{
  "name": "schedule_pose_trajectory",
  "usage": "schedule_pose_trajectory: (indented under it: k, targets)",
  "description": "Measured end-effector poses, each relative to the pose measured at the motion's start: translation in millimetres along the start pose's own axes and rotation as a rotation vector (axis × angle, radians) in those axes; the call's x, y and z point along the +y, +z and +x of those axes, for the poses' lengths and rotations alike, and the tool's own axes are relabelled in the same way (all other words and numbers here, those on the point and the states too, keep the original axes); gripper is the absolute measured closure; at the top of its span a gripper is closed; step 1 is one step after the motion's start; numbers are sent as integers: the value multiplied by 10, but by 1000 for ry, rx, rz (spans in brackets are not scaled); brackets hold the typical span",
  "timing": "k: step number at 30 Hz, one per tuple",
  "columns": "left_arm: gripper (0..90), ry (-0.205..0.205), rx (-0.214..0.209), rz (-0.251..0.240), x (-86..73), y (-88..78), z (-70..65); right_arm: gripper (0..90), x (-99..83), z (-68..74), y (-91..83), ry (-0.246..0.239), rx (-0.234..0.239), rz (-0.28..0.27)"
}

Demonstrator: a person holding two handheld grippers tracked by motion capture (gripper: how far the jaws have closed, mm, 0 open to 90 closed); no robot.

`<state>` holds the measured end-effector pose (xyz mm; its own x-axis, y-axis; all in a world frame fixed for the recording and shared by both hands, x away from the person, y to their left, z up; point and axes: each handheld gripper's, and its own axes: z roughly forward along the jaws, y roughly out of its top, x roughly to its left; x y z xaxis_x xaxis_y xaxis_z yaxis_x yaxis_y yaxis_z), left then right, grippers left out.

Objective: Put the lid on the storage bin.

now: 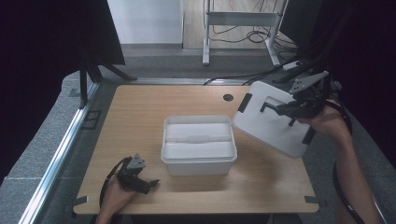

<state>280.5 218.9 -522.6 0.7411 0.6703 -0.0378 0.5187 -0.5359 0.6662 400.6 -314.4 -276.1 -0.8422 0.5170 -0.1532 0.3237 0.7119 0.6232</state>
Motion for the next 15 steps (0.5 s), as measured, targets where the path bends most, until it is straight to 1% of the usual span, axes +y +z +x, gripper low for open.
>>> schedule_pose_trajectory:
  k: [3, 9, 15]
  targets:
    - [0, 0, 0, 0, 0, 0, 0, 845, 80, 6, -52, -17, -7, 6]
    - [0, 0, 0, 0, 0, 0, 0, 845, 240, 27, -122, -58, 0, 14]
    - [0, 3, -1, 2, 0, -2, 1, 845, 455, 103, -194, -121, 29, 1]
